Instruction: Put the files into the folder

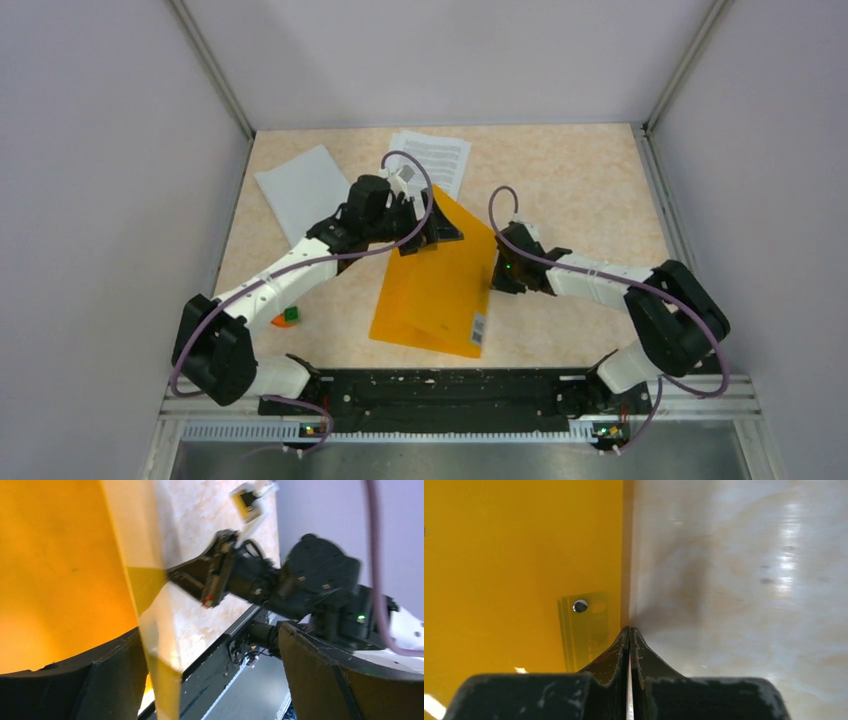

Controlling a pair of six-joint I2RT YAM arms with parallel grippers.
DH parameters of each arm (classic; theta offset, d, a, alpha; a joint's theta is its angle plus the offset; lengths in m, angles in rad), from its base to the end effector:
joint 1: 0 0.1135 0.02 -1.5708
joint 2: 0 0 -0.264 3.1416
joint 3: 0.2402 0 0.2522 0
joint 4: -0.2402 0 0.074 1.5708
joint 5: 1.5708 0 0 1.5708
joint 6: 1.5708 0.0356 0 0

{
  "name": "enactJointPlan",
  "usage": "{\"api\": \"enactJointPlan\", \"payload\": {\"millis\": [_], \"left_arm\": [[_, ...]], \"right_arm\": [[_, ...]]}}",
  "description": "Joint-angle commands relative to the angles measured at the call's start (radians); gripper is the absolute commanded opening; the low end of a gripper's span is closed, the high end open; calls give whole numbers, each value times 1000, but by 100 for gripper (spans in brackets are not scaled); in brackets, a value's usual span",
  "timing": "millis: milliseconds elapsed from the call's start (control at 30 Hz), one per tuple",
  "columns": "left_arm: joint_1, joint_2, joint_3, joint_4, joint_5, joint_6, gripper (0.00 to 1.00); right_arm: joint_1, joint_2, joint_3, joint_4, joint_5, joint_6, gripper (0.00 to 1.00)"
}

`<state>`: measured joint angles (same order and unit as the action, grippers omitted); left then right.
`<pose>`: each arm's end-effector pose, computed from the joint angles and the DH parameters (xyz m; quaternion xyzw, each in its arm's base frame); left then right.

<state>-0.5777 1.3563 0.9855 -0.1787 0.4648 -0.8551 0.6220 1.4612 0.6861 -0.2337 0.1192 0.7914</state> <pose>0.2460 -0.1794 0.2833 -0.0059 0.8564 -0.4639 0.2267 0.2189 0.1518 0.1548 0.0976 0.9542 0.1362 0.2477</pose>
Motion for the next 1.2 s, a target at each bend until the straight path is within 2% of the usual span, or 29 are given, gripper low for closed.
{"api": "enactJointPlan", "payload": {"millis": [0,133,267,467,567,767,933,1167], "left_arm": [[-7,-14,94,19,34,13,96],[-31,3,152,12,22,8,98],[-72,27,188,3,-16,-5,98],[-149,71,235,-35,-130,-31,98],[-200,95,252,-40,-178,-55,98],[-321,186,337,-46,-217,-47,98],[-397,279,422,-94,-228,-12,98],[-442,365,412,-39,-199,-10,98]], "right_arm": [[57,97,69,56,-156,48,2],[46,117,114,52,-148,27,8],[7,59,117,0,-125,5,17],[-45,-179,108,-194,7,-22,45],[-46,-335,133,-319,110,-15,53],[-48,-595,222,-499,252,-2,61],[-47,-658,318,-605,301,-15,66],[-46,-705,401,-691,341,-22,70]]}}
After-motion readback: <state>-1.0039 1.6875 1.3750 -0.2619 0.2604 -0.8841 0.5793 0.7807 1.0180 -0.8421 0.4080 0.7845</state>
